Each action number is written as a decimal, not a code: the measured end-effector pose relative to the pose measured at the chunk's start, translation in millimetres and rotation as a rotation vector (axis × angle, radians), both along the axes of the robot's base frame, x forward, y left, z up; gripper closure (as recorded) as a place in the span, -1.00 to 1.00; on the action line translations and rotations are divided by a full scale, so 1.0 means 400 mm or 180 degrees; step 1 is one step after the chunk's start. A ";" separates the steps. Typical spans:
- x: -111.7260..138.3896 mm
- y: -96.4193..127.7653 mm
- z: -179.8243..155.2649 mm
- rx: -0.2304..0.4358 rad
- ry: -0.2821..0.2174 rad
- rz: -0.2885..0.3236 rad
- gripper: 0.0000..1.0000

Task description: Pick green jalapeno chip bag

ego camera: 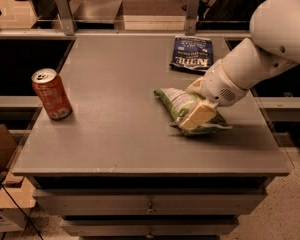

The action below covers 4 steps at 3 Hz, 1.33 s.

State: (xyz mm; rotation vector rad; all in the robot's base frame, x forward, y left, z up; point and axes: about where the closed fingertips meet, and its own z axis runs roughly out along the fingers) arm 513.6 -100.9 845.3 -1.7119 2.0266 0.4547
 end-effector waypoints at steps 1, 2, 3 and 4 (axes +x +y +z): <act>0.000 0.000 0.002 0.0000 -0.0001 0.0000 1.00; 0.027 0.003 0.131 0.0157 -0.0325 0.0055 1.00; 0.068 0.006 0.273 0.0297 -0.0695 0.0052 1.00; 0.069 0.006 0.274 0.0292 -0.0699 0.0048 1.00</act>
Offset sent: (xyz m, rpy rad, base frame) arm 0.0493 0.0016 0.2895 0.2635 -0.5400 0.0852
